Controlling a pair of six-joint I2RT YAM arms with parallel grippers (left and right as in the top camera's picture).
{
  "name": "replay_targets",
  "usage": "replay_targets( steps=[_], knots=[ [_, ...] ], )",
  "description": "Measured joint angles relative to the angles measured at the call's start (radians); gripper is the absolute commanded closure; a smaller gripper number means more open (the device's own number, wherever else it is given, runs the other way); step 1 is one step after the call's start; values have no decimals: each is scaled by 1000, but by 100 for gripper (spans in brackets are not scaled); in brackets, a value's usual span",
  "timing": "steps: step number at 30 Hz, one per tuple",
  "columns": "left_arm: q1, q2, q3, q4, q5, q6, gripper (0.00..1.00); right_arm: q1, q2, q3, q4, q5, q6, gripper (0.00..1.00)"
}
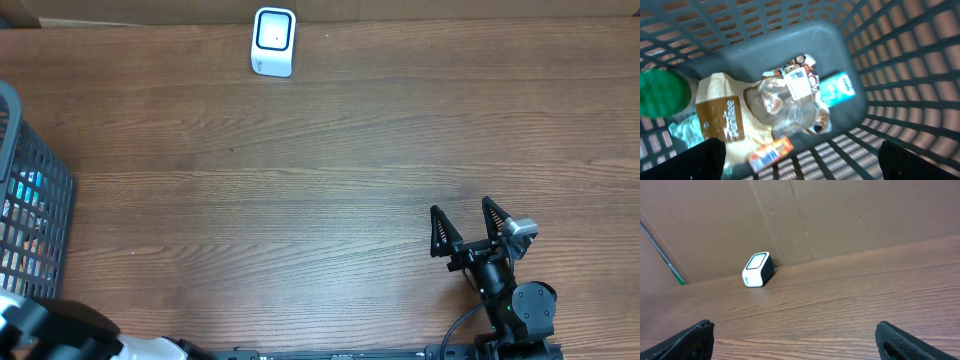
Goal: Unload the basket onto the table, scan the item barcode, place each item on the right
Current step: 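Reach the left gripper into the grey basket and grasp a snack bag, then lift the snack bag out and drop it on the table center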
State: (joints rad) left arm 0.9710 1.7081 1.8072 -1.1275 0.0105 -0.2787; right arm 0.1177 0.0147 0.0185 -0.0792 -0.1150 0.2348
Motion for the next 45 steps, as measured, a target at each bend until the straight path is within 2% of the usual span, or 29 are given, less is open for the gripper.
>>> replay_targets(
  steps=[4, 12, 21, 22, 24, 25, 26, 28, 33, 37, 45],
  knots=[
    [0, 89, -1, 24, -1, 75, 0, 0, 0, 0, 0, 0, 1, 0],
    [0, 330, -2, 15, 10, 209, 7, 0, 0, 0, 0, 0, 0, 0],
    [-7, 475, -3, 26, -10, 260, 8, 0, 0, 0, 0, 0, 0, 0],
    [-9, 481, -2, 28, -16, 261, 11, 0, 0, 0, 0, 0, 0, 0],
    [-10, 488, 0, 31, -23, 264, 34, 0, 0, 0, 0, 0, 0, 0],
    [-10, 491, 1, 32, -27, 267, 51, 0, 0, 0, 0, 0, 0, 0],
    [-10, 496, 3, 32, -28, 275, 73, 0, 0, 0, 0, 0, 0, 0],
    [-12, 499, 15, 37, -31, 283, 96, 0, 0, 0, 0, 0, 0, 0],
    [-20, 504, 52, 12, -29, 277, 96, 0, 0, 0, 0, 0, 0, 0],
    [-25, 531, 112, -72, -29, 271, 96, 0, 0, 0, 0, 0, 0, 0],
    [-93, 494, 391, -198, -21, 207, 96, 0, 0, 0, 0, 0, 0, 0]
  ],
)
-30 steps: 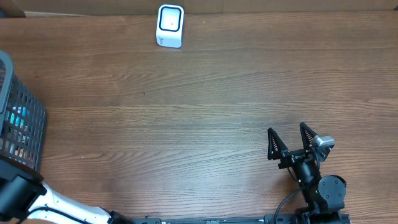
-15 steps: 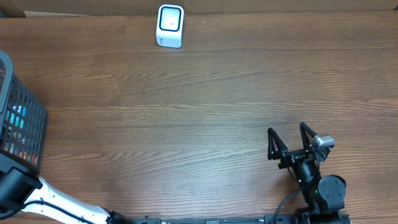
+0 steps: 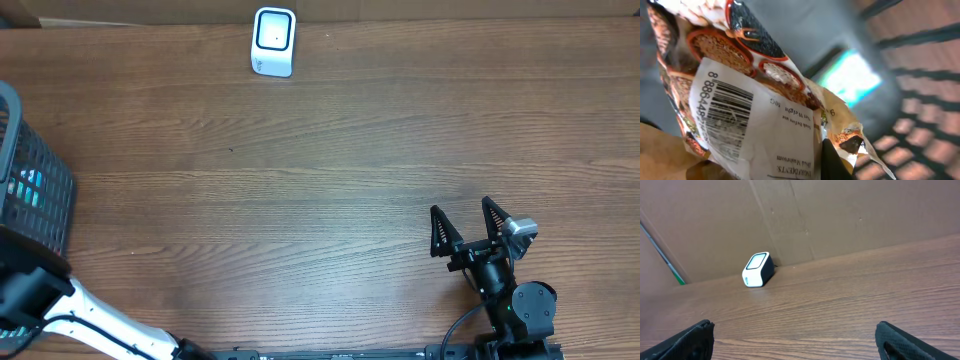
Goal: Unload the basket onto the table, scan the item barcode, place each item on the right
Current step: 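Lift the snack bag out and drop it on the table center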
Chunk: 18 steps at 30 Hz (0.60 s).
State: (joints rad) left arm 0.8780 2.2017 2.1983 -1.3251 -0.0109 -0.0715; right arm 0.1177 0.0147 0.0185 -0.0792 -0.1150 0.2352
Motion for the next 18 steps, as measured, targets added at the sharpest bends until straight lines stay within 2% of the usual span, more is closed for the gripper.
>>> replay_targets(
  steps=[3, 8, 12, 14, 18],
  knots=[
    [-30, -89, 23, -14, 4, -40, 96, 0, 0, 0, 0, 0, 0, 0],
    [-63, -336, 47, 24, 26, -124, 96, 0, 0, 0, 0, 0, 0, 0],
    [-82, -553, 65, 51, 113, -170, 96, 0, 0, 0, 0, 0, 0, 0],
    [-129, -618, 66, 43, 147, -175, 96, 0, 0, 0, 0, 0, 0, 0],
    [-322, -706, 66, -21, 194, -184, 96, 0, 0, 0, 0, 0, 0, 0]
  ],
)
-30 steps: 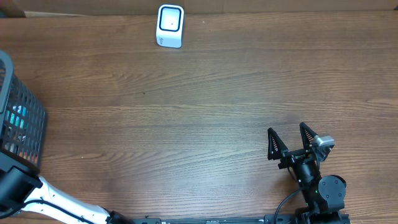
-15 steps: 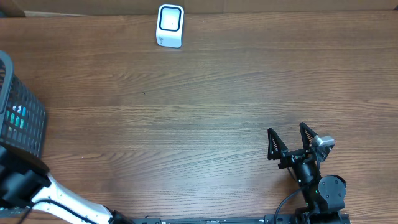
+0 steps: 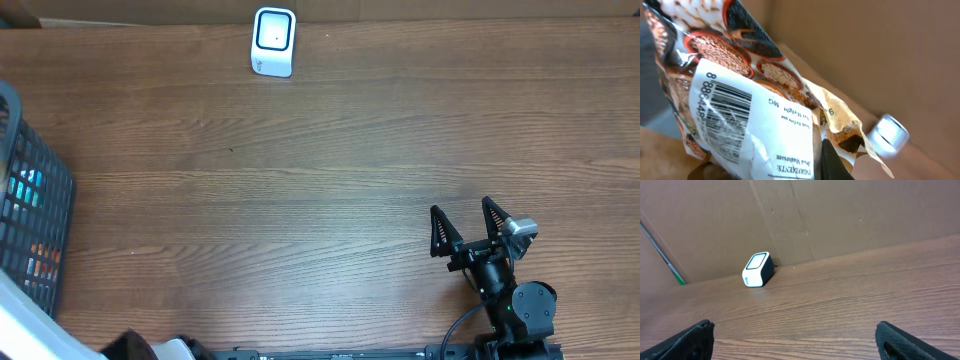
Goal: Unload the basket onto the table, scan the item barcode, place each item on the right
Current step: 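Lift the snack bag out and drop it on the table center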
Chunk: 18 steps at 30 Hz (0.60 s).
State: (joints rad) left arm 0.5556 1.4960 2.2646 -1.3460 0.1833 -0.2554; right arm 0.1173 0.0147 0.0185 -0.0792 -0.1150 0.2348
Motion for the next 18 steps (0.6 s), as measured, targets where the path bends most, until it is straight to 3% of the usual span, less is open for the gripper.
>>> replay_targets(
  steps=[5, 10, 18],
  knots=[
    [-241, -8, -7, -89, 17, 0, 96, 0, 0, 0, 0, 0, 1, 0],
    [-459, -5, -139, -84, -1, 0, 96, 0, 0, 0, 0, 0, 0, 0],
    [-697, 8, -579, 220, -12, -12, 96, 0, 0, 0, 0, 0, 0, 0]
  ],
)
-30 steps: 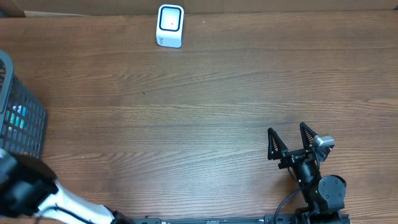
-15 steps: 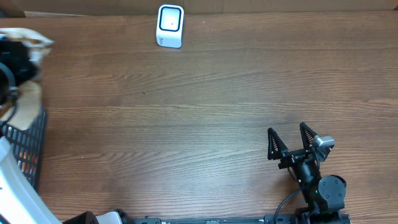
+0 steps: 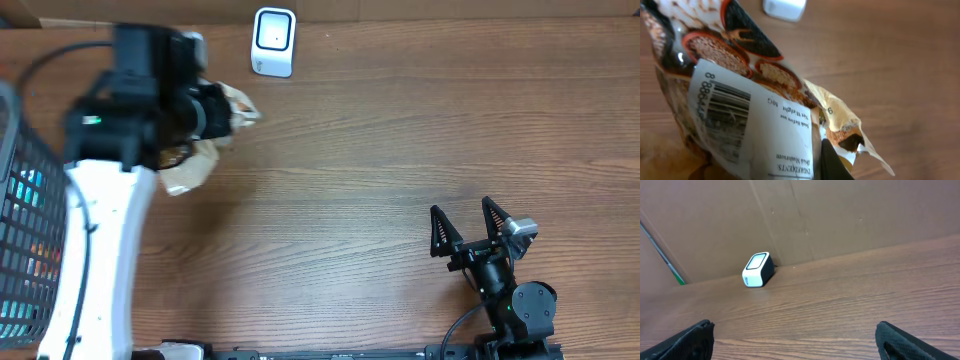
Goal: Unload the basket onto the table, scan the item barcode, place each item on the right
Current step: 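Lift the snack bag out and drop it on the table center, then reach the left gripper back into the basket and grasp a mint tin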
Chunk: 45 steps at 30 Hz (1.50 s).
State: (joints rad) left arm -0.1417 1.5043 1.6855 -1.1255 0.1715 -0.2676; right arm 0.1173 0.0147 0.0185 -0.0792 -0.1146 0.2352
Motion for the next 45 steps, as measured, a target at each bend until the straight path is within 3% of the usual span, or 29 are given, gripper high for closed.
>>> replay_targets(
  steps=[6, 11, 12, 13, 16, 17, 18, 19, 24, 34, 38, 45],
  knots=[
    [-115, 43, -305, 346, -3, 17, 96, 0, 0, 0, 0, -1, 0, 0],
    [-207, 187, -460, 635, -3, 137, 93, 0, 0, 0, 0, 0, 0, 0],
    [-223, 226, -467, 664, -3, 158, 83, 0, 0, 0, 0, 0, 0, 0],
    [-233, 259, -468, 682, -3, 171, 66, 0, 0, 0, 0, 0, 0, 0],
    [-259, 345, -475, 696, 2, 201, 39, 0, 0, 0, 0, 0, 0, 0],
    [-263, 356, -480, 693, 2, 203, 26, 0, 0, 0, 0, 0, 0, 0],
    [-264, 359, -482, 687, 5, 214, 3, 0, 0, 0, 0, 0, 0, 0],
    [-264, 356, -481, 677, 5, 219, 0, 0, 0, 0, 0, 0, 0, 0],
    [-233, 307, -370, 514, 5, 221, 0, 0, 0, 0, -1, -1, 0, 0],
    [6, -19, 149, 144, 9, 215, 0, 0, 0, 0, 0, -1, 0, 0],
    [245, -82, 250, 20, 10, 184, 3, 0, 0, 0, 0, 0, 0, 0],
    [931, -59, 264, -132, -2, -22, 9, 0, 0, 0, 0, 0, 0, 0]
  ],
)
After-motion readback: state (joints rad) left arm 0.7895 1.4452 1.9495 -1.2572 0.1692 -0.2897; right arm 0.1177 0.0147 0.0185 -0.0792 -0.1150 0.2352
